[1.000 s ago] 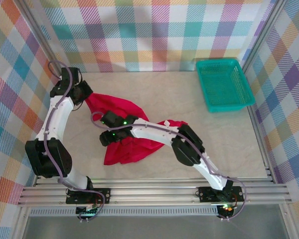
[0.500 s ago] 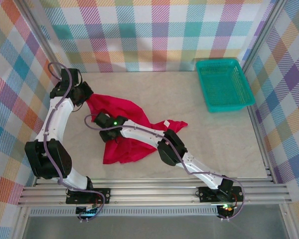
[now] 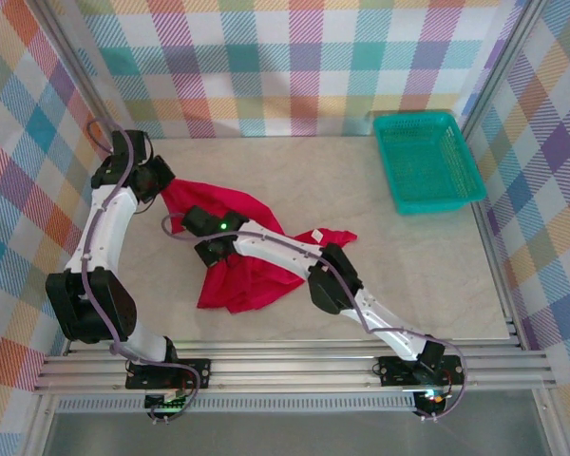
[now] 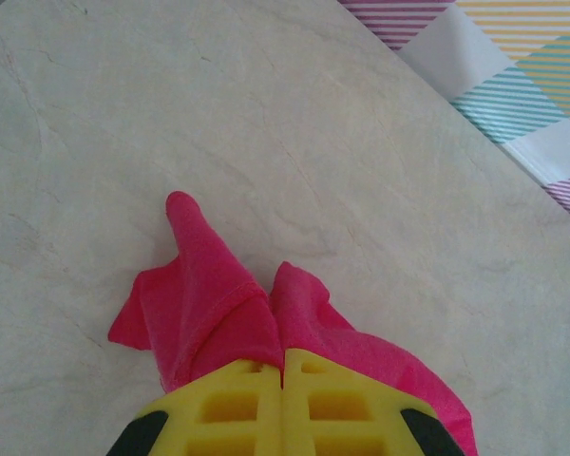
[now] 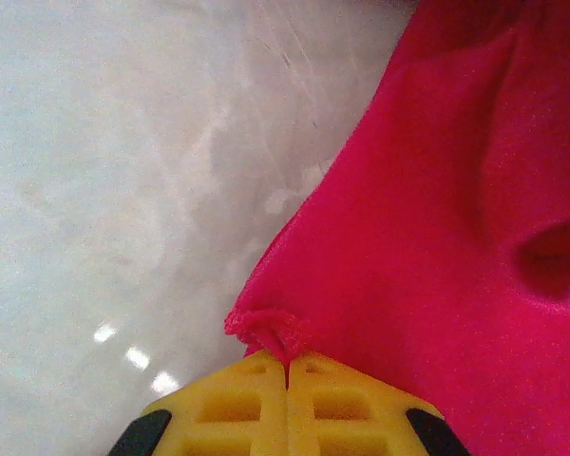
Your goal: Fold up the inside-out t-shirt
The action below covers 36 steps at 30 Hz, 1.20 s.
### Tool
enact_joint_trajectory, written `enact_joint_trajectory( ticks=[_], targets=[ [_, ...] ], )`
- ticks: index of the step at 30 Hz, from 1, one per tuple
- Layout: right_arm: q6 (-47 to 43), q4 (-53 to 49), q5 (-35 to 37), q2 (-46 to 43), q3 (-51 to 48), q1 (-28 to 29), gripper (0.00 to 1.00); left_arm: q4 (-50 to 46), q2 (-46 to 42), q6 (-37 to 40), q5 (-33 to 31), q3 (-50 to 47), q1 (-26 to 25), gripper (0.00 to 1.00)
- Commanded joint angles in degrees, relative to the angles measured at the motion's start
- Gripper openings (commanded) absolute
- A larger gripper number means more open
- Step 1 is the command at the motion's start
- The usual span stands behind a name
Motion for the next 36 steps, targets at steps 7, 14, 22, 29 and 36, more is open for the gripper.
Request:
enact_joint_trajectory(
  ticks=[7,14,22,29,36],
  targets=[
    [-10.0,1.0,2.0,-28.0,-8.4,-4.4,0.0,-3.9,-2.7,1.7,0.5,7.3,3.7,0.0],
    [-15.3,13.8,6.7,-41.4,-14.0,-15.8,0.0,-5.9,-5.1,0.8,2.7,15.7,6.3,0.0],
    [-20.8,16.3,4.1,-46.6,-4.5,-19.3,0.0,-2.1,-14.0,-1.8,3.6,22.7,7.1,0.0],
    [-20.0,19.2,-4.9,-57.3,-5.6,-16.1,0.0,3.5,-25.4,-2.0,0.7,28.2,7.1,0.0],
    [-19.8,24.6,-8.0,-68.6,-11.4,-14.4,0.0,4.5,-28.1,-0.2,0.6,36.8,7.1,0.0]
  ],
)
